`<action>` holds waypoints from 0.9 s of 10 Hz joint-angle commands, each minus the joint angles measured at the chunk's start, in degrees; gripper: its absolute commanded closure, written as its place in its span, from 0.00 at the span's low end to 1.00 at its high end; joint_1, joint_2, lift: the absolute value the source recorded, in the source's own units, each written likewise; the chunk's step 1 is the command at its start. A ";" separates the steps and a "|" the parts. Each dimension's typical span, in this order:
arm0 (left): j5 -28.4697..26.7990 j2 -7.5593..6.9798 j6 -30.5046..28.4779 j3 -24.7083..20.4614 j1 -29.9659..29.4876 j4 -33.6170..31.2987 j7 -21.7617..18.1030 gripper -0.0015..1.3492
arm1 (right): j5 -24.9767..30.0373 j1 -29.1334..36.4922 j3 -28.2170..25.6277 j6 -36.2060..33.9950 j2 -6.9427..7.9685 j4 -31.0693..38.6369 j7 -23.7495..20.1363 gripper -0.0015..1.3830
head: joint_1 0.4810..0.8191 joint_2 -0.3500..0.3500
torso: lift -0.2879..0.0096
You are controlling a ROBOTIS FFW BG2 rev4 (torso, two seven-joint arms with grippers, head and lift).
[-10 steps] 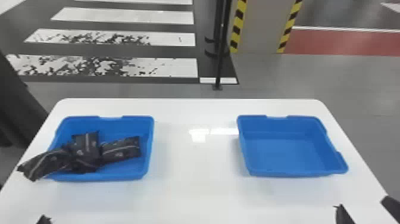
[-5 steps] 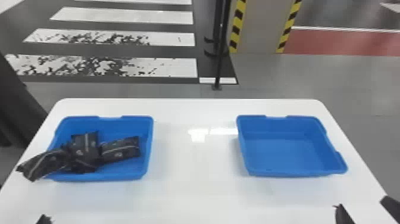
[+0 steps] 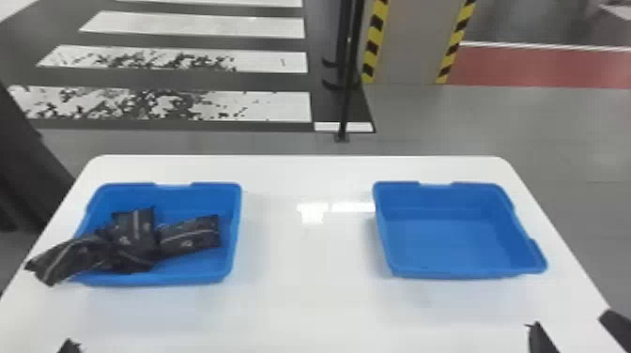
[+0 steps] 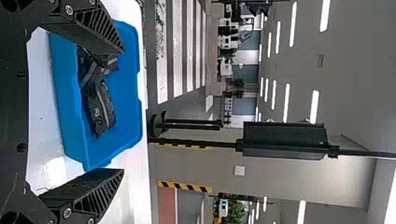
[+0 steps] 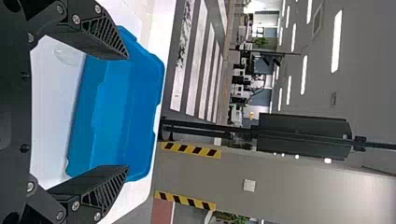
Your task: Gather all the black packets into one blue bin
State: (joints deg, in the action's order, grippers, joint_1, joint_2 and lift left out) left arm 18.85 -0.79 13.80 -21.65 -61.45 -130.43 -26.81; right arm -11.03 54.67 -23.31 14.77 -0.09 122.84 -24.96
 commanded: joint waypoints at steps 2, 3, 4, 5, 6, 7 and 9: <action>-0.11 0.00 -0.30 -0.06 0.14 0.00 -0.09 0.09 | 0.06 -0.11 0.00 0.00 0.14 0.00 0.00 0.15 | 0.63 0.41 | 0.60; -0.23 0.00 -0.44 -0.06 0.14 0.00 -0.09 0.09 | 0.06 -0.11 0.00 0.00 0.14 0.00 0.00 0.15 | 0.63 0.41 | 0.60; -0.23 0.00 -0.44 -0.06 0.14 0.00 -0.09 0.09 | 0.06 -0.11 0.00 0.00 0.14 0.00 0.00 0.15 | 0.63 0.41 | 0.60; -0.23 0.09 -0.44 -0.17 0.14 0.00 -0.09 0.09 | 0.06 -0.11 0.00 0.00 0.14 0.00 0.09 0.15 | 0.63 0.41 | 0.60; -0.23 0.09 -0.44 -0.17 0.14 0.00 -0.09 0.09 | 0.06 -0.11 0.00 0.00 0.14 0.00 0.00 0.15 | 0.63 0.41 | 0.60; -0.34 0.09 -0.58 -0.17 0.14 0.00 -0.09 0.09 | 0.06 -0.11 0.00 0.00 0.14 0.00 0.00 0.15 | 0.63 0.41 | 0.60; -0.34 0.09 -0.72 -0.29 0.14 0.00 -0.09 0.09 | 0.06 -0.11 0.00 0.00 0.14 0.00 0.00 0.15 | 0.63 0.41 | 0.60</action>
State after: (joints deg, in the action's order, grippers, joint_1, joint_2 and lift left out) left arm 18.49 -0.70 13.11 -21.87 -61.29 -130.43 -26.89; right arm -10.96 54.54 -23.31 14.77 -0.09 122.83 -24.93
